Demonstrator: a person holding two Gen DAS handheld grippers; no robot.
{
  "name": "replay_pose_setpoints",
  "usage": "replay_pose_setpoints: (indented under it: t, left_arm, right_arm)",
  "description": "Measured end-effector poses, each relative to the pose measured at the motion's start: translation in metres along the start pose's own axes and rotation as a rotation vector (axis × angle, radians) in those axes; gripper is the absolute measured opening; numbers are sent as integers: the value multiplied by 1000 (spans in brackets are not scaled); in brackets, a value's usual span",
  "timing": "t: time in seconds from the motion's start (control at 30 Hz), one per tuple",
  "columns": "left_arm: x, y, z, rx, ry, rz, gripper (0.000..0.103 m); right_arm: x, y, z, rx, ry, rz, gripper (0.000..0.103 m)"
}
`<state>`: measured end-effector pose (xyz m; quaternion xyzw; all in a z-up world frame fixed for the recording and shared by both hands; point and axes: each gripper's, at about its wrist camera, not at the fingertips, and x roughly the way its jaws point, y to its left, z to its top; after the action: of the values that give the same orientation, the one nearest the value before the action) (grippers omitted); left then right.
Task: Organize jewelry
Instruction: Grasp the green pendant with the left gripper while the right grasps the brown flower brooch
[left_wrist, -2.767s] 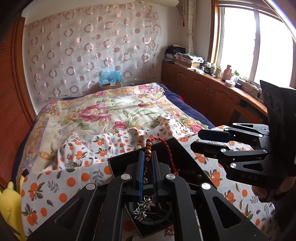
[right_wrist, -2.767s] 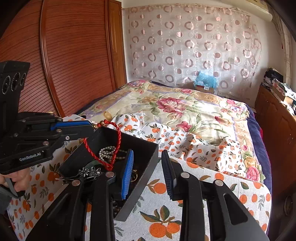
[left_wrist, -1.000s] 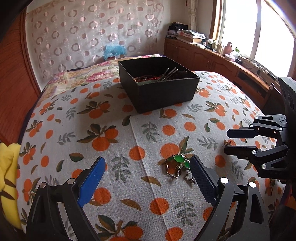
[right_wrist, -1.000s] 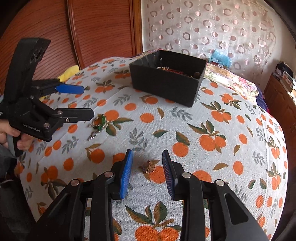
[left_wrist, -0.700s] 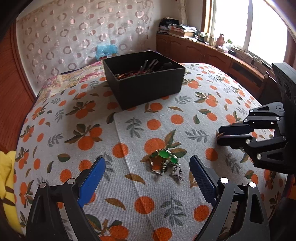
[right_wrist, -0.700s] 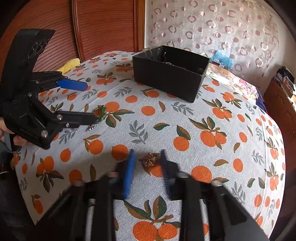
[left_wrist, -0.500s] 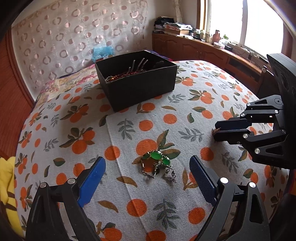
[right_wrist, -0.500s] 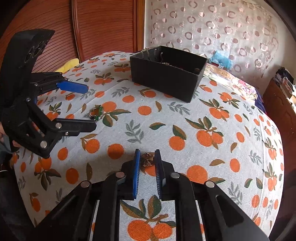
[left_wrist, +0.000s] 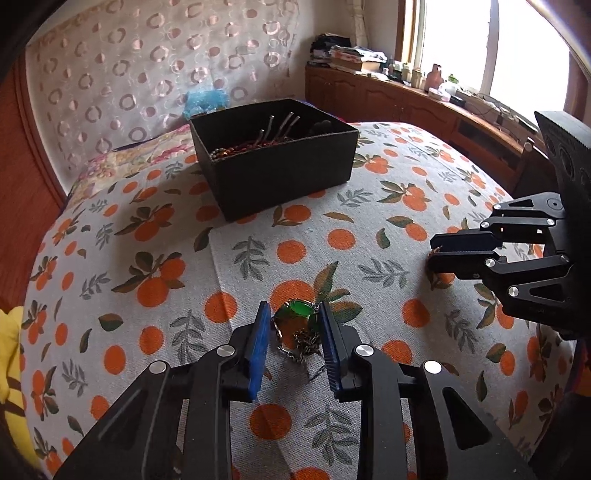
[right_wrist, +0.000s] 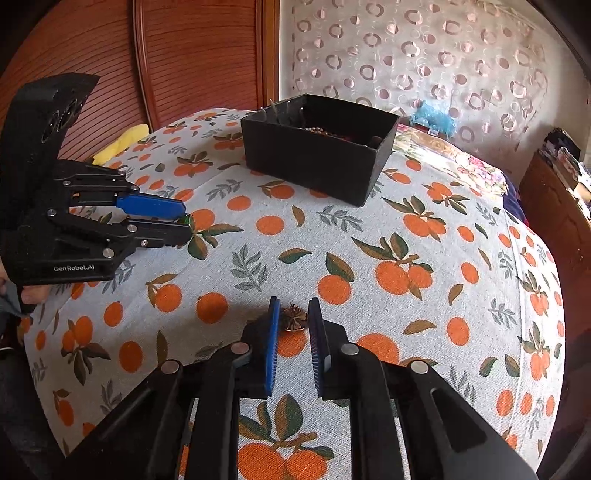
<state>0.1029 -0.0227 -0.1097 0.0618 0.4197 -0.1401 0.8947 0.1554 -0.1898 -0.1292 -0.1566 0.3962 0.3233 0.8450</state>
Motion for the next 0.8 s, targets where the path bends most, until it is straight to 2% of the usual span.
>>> replay_pose_setpoints:
  t: [0.33, 0.8]
  left_arm:
    - [-7, 7, 8, -36, -35, -3, 25]
    - [-18, 20, 42, -64, -124, 25, 25]
  right_arm:
    - [1, -6, 6, 8, -15, 7, 17]
    - [0, -20, 38, 7, -82, 9, 17]
